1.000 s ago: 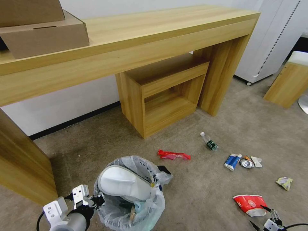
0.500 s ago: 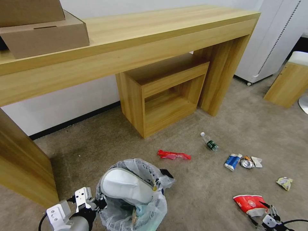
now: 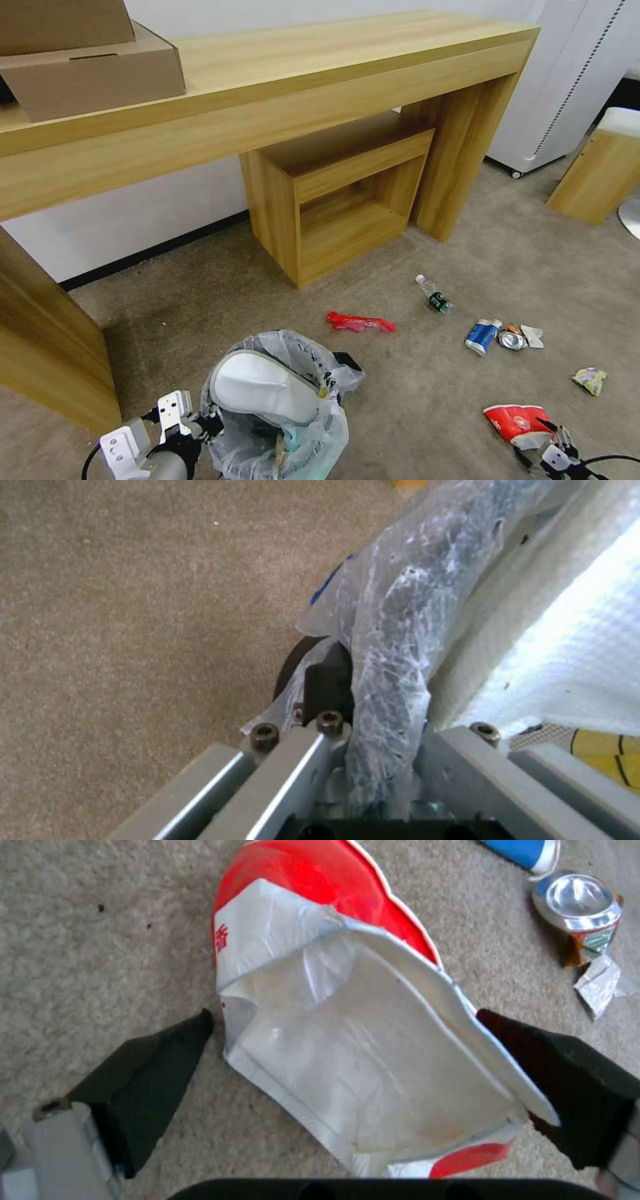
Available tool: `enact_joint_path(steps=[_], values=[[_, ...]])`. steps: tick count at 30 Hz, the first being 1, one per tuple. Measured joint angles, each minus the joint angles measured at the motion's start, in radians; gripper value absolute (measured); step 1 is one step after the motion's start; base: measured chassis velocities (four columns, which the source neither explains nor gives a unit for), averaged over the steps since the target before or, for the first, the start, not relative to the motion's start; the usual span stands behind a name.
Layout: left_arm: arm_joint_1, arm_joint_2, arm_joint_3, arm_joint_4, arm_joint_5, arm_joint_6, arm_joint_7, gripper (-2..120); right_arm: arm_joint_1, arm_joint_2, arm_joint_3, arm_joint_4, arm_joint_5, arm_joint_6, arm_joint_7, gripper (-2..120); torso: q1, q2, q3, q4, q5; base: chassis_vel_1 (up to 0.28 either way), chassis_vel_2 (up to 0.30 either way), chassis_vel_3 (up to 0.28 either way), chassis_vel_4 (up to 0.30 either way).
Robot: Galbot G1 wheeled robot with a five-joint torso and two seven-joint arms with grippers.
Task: Pick up the trash bin and place the garbage on the floor into it.
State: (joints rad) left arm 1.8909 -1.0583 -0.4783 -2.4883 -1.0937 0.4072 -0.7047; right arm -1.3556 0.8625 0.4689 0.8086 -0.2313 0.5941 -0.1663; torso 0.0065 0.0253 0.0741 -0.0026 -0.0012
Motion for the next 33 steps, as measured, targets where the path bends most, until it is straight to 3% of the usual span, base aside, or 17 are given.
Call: enact_joint_path(steps=[10, 16, 19, 21, 25, 33], values=[[-0.002, 0.000, 0.020, 0.012, 0.012, -0.003, 0.002, 0, 0.023, 0.008, -0.003, -0.033, -0.008, 0.007, 0.005, 100, 0.000, 0.000, 0.000, -0.0001, 0.0007, 0.000, 0.000, 0.000, 0.000], [-0.006, 0.004, 0.029, 0.017, 0.024, -0.005, 0.004, 0, 0.027, 0.011, -0.007, -0.029, -0.001, 0.009, -0.001, 89, 0.000, 0.000, 0.000, -0.0006, 0.0008, 0.000, 0.000, 0.000, 0.000], [-0.007, 0.006, 0.031, 0.019, 0.026, -0.005, 0.005, 0, 0.033, 0.011, -0.008, -0.025, 0.004, 0.009, -0.001, 85, 0.000, 0.000, 0.000, -0.0001, 0.0026, 0.000, 0.000, 0.000, 0.000], [-0.008, 0.007, 0.031, 0.021, 0.028, -0.006, 0.005, 0, 0.041, 0.011, -0.009, -0.024, 0.005, 0.008, -0.002, 78, 0.000, 0.000, 0.000, 0.0022, 0.0038, 0.000, 0.000, 0.000, 0.000], [-0.009, 0.008, 0.035, 0.026, 0.035, -0.006, 0.005, 0, 0.048, 0.009, -0.011, -0.030, 0.005, 0.006, -0.006, 65, 0.000, 0.000, 0.000, 0.0009, 0.0025, 0.000, 0.000, 0.000, 0.000], [-0.013, 0.008, 0.046, 0.035, 0.050, -0.008, 0.006, 0, 0.062, 0.010, -0.015, -0.033, 0.006, 0.004, -0.009, 37, 0.000, 0.000, 0.000, 0.0008, 0.0020, 0.000, 0.000, 0.000, 0.000]])
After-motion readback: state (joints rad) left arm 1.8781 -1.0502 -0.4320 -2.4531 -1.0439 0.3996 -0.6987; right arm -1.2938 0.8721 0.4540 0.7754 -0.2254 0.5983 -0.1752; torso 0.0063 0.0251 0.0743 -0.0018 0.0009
